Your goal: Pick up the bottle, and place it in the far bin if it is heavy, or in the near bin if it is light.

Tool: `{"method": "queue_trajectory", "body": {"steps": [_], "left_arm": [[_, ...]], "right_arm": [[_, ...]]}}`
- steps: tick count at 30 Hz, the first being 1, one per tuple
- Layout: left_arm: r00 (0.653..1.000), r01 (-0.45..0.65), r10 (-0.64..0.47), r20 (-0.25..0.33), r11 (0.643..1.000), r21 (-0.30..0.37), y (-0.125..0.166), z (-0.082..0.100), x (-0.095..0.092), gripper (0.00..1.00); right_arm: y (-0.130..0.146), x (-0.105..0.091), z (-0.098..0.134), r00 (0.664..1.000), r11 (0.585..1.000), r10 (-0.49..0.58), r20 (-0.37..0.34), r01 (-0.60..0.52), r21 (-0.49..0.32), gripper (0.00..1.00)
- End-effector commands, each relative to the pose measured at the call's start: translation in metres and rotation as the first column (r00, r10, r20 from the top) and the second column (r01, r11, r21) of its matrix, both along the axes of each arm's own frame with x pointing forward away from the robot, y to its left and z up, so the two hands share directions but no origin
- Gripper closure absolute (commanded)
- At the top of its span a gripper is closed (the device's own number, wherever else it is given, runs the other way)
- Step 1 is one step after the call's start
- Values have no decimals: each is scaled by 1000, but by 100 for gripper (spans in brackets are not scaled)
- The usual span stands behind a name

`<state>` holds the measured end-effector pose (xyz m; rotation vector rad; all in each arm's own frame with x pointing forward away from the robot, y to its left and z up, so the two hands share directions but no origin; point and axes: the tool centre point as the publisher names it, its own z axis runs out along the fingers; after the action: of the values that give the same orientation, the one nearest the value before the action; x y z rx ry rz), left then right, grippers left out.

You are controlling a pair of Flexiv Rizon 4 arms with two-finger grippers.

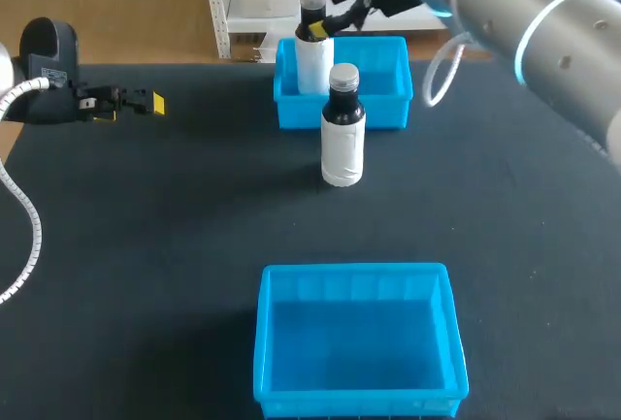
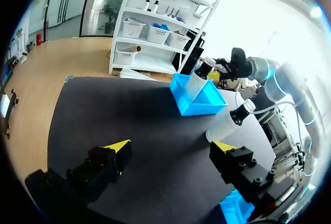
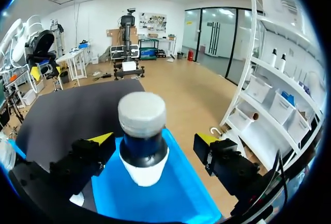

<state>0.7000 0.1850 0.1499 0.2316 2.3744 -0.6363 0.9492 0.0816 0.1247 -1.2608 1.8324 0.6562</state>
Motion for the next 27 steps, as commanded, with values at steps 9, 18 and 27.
{"method": "queue_trajectory", "body": {"steps": [9,18,27], "left_arm": [[1000,0,0,0,1000,0,0,0,0,0],[1000,0,0,0,1000,0,0,0,0,0],[1000,0,0,0,1000,0,0,0,0,0]], "right_arm": [[-103,-63,16,987,993,119,-104,-117,27,0],[-136,-122,23,997,998,64,-42,-65,-16,0],[-126,-180,19,1000,999,30,1,-30,-14,0]]}}
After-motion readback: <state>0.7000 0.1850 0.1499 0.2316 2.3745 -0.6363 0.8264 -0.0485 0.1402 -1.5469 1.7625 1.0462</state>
